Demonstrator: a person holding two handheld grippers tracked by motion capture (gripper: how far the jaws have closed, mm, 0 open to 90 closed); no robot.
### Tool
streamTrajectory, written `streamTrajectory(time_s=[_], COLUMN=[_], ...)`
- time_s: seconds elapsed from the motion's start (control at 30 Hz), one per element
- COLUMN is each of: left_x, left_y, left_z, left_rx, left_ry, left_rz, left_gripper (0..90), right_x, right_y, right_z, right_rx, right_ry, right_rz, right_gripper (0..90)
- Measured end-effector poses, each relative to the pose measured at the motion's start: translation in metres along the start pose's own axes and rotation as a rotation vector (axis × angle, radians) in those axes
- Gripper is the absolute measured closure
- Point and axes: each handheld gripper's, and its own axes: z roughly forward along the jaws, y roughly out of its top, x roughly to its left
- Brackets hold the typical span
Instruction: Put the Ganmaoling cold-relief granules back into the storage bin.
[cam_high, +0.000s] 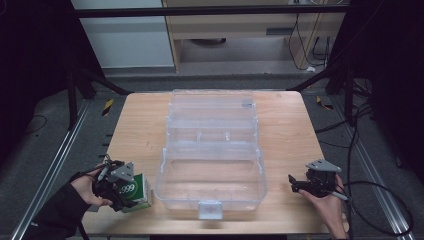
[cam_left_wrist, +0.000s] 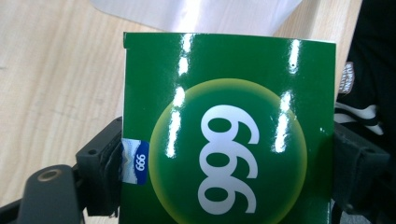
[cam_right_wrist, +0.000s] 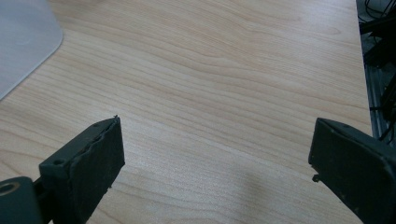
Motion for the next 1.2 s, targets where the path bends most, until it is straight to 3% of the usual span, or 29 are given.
streamTrajectory(time_s=[0.33,0.77,1.2], left_x=[-0.002,-0.004,-0.007], left_y=[0.007,0.029,0.061], left_z=[-0.033,-0.062,-0.072], left_rx=[-0.043,-0.052,-0.072], left_ry=[0.035,0.054,0.050], left_rz=[0.004,0.040,0.094], left_gripper=[15.1,15.1,15.2], right_x=[0.000,0.000,-0.001], right_y=[0.000,-0.001,-0.001], right_z=[0.000,0.000,0.000], right_rx=[0.001,0.003,0.004], right_ry=[0.000,0.000,-0.001], right_rz=[0.003,0.003,0.008], right_gripper=[3.9,4.1,4.1])
